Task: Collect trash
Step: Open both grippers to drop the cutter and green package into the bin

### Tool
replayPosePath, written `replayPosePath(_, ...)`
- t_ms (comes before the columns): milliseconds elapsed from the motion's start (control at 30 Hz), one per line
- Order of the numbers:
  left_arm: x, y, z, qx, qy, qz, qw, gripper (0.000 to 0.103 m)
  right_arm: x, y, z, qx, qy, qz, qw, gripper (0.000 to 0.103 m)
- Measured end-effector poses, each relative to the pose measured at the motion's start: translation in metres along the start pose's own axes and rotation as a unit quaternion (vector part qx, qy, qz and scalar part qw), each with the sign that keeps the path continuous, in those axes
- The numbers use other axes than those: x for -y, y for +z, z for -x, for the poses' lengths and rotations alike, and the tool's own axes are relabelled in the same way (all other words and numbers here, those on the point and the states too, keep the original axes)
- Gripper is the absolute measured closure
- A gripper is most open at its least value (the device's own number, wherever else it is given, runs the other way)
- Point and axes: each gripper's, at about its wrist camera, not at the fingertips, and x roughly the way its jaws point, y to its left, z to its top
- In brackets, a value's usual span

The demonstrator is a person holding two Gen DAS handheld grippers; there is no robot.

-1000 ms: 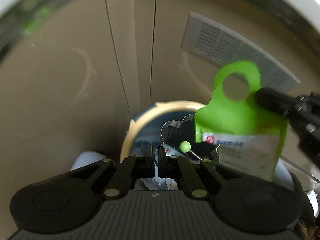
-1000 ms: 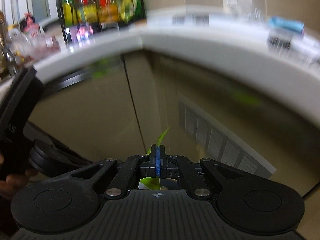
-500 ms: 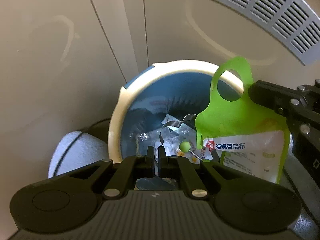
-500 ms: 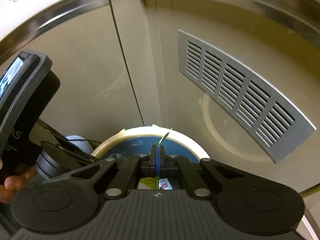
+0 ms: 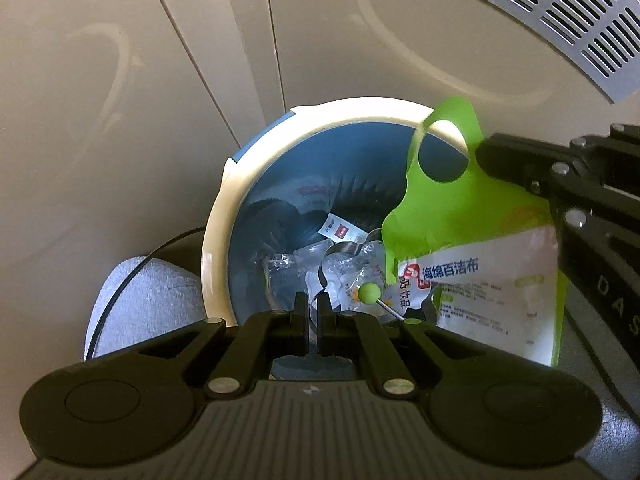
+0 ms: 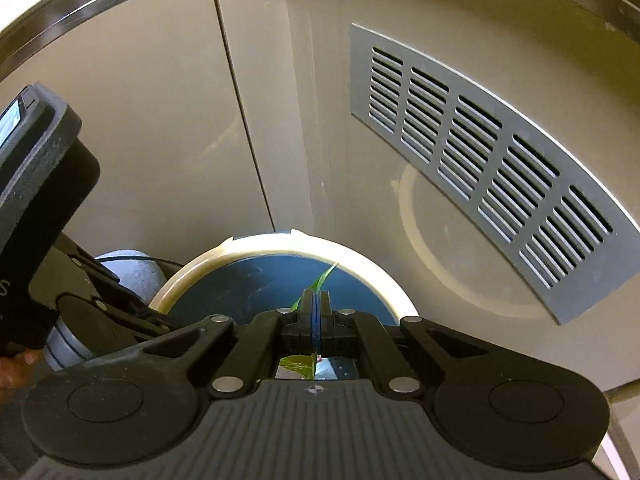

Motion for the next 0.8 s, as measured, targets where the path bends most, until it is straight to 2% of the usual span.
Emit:
replayPosePath(233,-0.004,0.003,0.009,0.015,0.002,0.010,0.9998,0.100,0.008,0.012,0.005,0.036,-0.014,-0.007,0.999,0.102)
replayPosePath(567,-0.014,0.004,0.027,0.039,0.001,0.009,0.9992,0.100,0.007,0.009,0.011,0.045,0.001,-0.005,0.999,0.102)
replayPosePath(800,-0.025,-0.002,0.057,0.065,-0.005,0.020,0.9977,0.100,0.012,0.011,0.030,0.075,0.011,-0.026,0.997,0.102)
